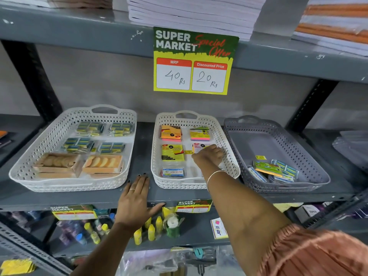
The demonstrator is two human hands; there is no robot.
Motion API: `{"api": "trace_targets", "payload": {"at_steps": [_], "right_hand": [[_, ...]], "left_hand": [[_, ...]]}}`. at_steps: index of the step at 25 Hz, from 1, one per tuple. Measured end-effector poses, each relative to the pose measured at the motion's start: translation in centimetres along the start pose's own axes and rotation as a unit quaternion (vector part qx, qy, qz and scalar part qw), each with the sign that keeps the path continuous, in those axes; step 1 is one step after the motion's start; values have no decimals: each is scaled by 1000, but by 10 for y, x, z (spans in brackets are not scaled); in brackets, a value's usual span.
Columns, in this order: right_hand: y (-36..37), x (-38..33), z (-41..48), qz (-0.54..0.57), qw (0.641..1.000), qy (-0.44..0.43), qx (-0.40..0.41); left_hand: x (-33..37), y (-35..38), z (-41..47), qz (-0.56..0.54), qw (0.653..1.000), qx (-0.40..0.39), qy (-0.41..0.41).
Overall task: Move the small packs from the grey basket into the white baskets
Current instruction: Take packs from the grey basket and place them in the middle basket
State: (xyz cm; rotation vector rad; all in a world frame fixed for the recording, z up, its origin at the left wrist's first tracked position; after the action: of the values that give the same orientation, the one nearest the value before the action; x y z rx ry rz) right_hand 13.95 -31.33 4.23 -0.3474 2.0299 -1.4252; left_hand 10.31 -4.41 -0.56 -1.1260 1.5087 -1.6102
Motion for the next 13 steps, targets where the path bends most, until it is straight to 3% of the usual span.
{"api": "trace_targets", "payload": {"at_steps": [5,10,13], "right_hand": [[-3,-1,0,-31,999,-7,-3],[-69,-8,3,2,983,-129,127],[-103,32,21,-1,989,-89,121]], "left_hand": [[0,-1,0,-5,1000,0,-5],[-2,-1,-1,-9,1000,2,-7],[-1,-2,-2,-13,1000,2,-8]]}}
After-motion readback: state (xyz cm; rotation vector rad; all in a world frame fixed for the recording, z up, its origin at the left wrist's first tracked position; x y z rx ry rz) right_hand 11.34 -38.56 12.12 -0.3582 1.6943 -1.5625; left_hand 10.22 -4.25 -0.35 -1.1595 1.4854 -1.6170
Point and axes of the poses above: each hand's wrist, its own z-axis towards the middle knuckle, its own y-axis out of the palm, x = y × z, the point moved 9 cm from there along z, towards the middle knuckle, and after that the axes turned 7 degrees about -x, right-handed, at the moved point
